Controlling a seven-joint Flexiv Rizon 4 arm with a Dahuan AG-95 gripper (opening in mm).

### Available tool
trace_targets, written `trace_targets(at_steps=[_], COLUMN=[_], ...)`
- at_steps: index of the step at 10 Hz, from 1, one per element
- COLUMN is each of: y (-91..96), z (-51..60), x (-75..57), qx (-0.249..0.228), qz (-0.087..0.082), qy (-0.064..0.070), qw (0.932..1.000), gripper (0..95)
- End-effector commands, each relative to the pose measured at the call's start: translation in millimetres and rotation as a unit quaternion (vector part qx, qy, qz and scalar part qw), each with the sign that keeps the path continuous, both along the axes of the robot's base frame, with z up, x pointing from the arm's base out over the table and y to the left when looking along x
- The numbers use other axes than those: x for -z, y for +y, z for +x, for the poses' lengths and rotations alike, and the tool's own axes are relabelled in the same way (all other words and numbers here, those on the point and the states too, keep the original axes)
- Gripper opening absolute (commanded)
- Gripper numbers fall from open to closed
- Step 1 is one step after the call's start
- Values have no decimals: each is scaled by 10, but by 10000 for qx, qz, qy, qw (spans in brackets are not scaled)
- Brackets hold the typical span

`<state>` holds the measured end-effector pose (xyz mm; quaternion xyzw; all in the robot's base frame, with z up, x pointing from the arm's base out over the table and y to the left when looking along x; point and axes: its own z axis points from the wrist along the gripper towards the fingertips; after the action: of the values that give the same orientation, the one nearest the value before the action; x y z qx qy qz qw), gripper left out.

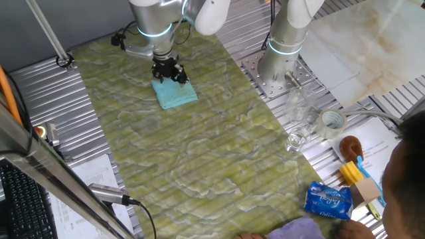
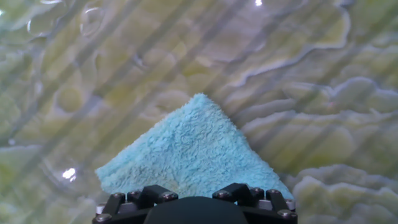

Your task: Clean the table with a cloth

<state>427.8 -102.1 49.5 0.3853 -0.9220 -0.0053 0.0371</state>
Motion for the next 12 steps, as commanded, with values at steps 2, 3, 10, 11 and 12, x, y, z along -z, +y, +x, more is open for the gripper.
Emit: trace_targets(at_steps=[2, 3, 10, 11, 12], y=[-2, -2, -2, -2, -2], z=[4, 4, 4, 4, 4], x=[4, 4, 4, 4, 4], qx=[40, 73, 806, 870, 846], qz=[7, 33, 199, 90, -54], qy=[-1, -5, -55, -55, -62], qw=[10000, 10000, 9965, 9962, 9964], gripper=[760, 760, 760, 760, 760])
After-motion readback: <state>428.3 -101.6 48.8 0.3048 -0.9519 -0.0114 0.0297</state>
